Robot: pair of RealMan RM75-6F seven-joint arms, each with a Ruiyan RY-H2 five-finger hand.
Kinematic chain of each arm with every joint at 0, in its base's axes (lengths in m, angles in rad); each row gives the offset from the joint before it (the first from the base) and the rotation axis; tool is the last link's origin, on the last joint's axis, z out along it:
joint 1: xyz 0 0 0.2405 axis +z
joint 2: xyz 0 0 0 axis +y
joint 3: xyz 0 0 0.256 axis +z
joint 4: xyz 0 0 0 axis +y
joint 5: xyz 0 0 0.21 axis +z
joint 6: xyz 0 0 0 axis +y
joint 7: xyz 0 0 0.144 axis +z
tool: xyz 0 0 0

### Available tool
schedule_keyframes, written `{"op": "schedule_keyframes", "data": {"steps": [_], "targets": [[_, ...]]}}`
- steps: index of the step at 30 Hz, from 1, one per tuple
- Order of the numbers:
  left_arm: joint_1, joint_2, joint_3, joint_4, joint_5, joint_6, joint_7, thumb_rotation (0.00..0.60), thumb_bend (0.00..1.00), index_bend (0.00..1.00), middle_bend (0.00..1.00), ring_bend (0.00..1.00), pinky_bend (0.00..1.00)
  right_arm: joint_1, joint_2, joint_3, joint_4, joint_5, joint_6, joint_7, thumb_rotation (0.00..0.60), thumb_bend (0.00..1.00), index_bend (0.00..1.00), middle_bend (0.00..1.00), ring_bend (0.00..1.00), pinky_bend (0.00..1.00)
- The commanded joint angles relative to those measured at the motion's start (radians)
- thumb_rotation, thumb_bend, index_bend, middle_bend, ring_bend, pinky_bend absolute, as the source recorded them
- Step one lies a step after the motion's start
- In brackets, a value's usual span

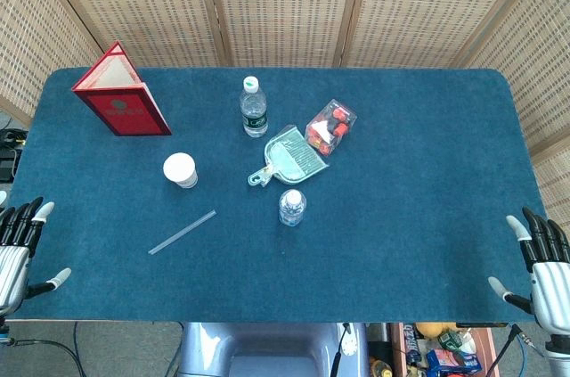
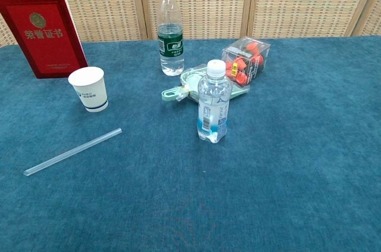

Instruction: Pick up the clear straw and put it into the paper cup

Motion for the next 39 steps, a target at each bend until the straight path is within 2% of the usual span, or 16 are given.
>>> {"op": "schedule_keyframes", "data": {"steps": [1, 6, 9, 11, 14, 17, 23, 26, 32, 34, 39], "targets": [[-0.002, 0.002, 0.001, -0.001, -0.002, -0.005, -0.003, 0.6, 0.15, 0.0, 0.0, 0.0, 0.0, 0.0, 0.001, -0.001, 0.0, 0.0, -0.001, 0.0, 0.6, 0.0, 0.0, 0.0, 0.0, 0.0], [-0.013, 0.004, 0.002, 0.008, 0.004, -0.023, -0.025, 0.6, 0.15, 0.0, 0.0, 0.0, 0.0, 0.001, 0.003, -0.002, -0.002, 0.002, -0.008, 0.004, 0.6, 0.0, 0.0, 0.0, 0.0, 0.0], [-0.05, 0.014, 0.029, 0.04, 0.083, -0.066, -0.163, 0.6, 0.18, 0.0, 0.0, 0.0, 0.0, 0.0, 0.008, -0.002, -0.009, 0.008, -0.01, 0.006, 0.6, 0.0, 0.0, 0.0, 0.0, 0.0], [-0.081, 0.012, 0.035, 0.065, 0.113, -0.096, -0.261, 0.6, 0.41, 0.0, 0.0, 0.0, 0.0, 0.0, 0.009, -0.003, -0.01, 0.006, -0.012, 0.003, 0.6, 0.0, 0.0, 0.0, 0.0, 0.0], [-0.142, 0.004, 0.045, 0.097, 0.14, -0.18, -0.362, 0.6, 0.69, 0.0, 0.0, 0.0, 0.0, 0.001, 0.011, -0.004, -0.015, 0.008, -0.016, 0.002, 0.6, 0.0, 0.0, 0.0, 0.0, 0.0], [-0.2, -0.009, 0.052, 0.122, 0.156, -0.259, -0.44, 0.6, 0.78, 0.0, 0.0, 0.0, 0.0, 0.002, 0.012, -0.002, -0.015, 0.011, -0.021, 0.003, 0.6, 0.0, 0.0, 0.0, 0.0, 0.0], [-0.285, -0.087, 0.034, 0.192, 0.138, -0.359, -0.531, 0.6, 0.84, 0.0, 0.0, 0.0, 0.0, 0.006, 0.014, -0.001, -0.016, 0.02, -0.032, 0.007, 0.6, 0.0, 0.0, 0.0, 0.0, 0.0], [-0.356, -0.149, 0.013, 0.213, 0.101, -0.455, -0.633, 0.6, 0.84, 0.0, 0.0, 0.0, 0.0, 0.007, 0.017, 0.0, -0.016, 0.027, -0.038, 0.014, 0.6, 0.0, 0.0, 0.0, 0.0, 0.0], [-0.423, -0.221, -0.017, 0.252, 0.045, -0.538, -0.679, 0.6, 0.86, 0.0, 0.0, 0.0, 0.0, 0.011, 0.019, 0.001, -0.017, 0.035, -0.051, 0.016, 0.6, 0.0, 0.0, 0.0, 0.0, 0.0], [-0.459, -0.27, -0.036, 0.281, 0.01, -0.587, -0.741, 0.6, 0.86, 0.0, 0.0, 0.0, 0.0, 0.014, 0.02, 0.001, -0.017, 0.038, -0.059, 0.019, 0.6, 0.0, 0.0, 0.0, 0.0, 0.0], [-0.509, -0.341, -0.041, 0.35, -0.018, -0.649, -0.75, 0.6, 0.86, 0.0, 0.0, 0.0, 0.0, 0.018, 0.022, 0.005, -0.016, 0.051, -0.07, 0.026, 0.6, 0.0, 0.0, 0.0, 0.0, 0.0]]}}
